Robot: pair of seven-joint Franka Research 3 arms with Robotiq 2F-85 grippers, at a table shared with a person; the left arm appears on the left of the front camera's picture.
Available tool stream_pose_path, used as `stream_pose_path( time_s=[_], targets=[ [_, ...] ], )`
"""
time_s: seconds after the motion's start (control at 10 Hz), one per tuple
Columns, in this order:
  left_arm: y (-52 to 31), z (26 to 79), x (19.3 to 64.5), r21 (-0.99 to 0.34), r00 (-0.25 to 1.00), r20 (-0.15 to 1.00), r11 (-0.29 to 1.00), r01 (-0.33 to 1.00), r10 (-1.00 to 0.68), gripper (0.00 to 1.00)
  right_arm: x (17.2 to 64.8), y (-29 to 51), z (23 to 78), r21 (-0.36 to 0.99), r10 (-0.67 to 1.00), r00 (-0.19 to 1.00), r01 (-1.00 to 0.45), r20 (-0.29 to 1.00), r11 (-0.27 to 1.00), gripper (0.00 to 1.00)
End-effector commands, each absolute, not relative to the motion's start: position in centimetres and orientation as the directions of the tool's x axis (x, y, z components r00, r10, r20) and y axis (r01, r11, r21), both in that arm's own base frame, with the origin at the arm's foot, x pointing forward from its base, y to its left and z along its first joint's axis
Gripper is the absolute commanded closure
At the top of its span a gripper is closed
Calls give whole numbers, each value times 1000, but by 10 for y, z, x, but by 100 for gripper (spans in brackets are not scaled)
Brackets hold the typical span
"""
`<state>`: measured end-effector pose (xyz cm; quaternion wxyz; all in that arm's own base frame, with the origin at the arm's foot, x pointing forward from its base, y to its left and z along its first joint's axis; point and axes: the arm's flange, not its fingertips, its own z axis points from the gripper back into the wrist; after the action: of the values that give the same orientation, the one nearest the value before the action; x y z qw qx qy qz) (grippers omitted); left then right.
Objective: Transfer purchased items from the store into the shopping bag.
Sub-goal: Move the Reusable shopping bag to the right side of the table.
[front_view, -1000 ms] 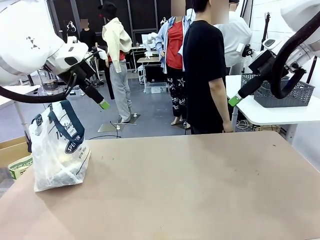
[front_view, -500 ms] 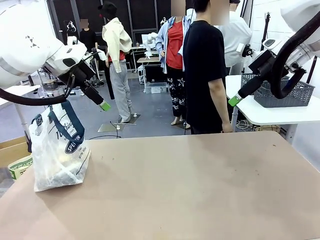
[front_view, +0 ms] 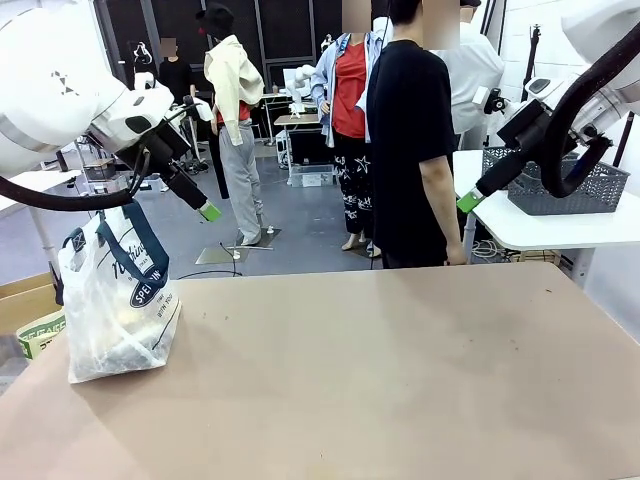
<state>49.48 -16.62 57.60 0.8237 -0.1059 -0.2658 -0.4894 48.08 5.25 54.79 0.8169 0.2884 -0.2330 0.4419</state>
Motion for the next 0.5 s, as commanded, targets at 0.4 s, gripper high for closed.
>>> stream_pose_path(
  time_s=[0.4],
  targets=[
    [-166,578,494,92,395,535,516,851,-747,0,481,54,551,276,578,517,-846,631,455,0]
  ],
)
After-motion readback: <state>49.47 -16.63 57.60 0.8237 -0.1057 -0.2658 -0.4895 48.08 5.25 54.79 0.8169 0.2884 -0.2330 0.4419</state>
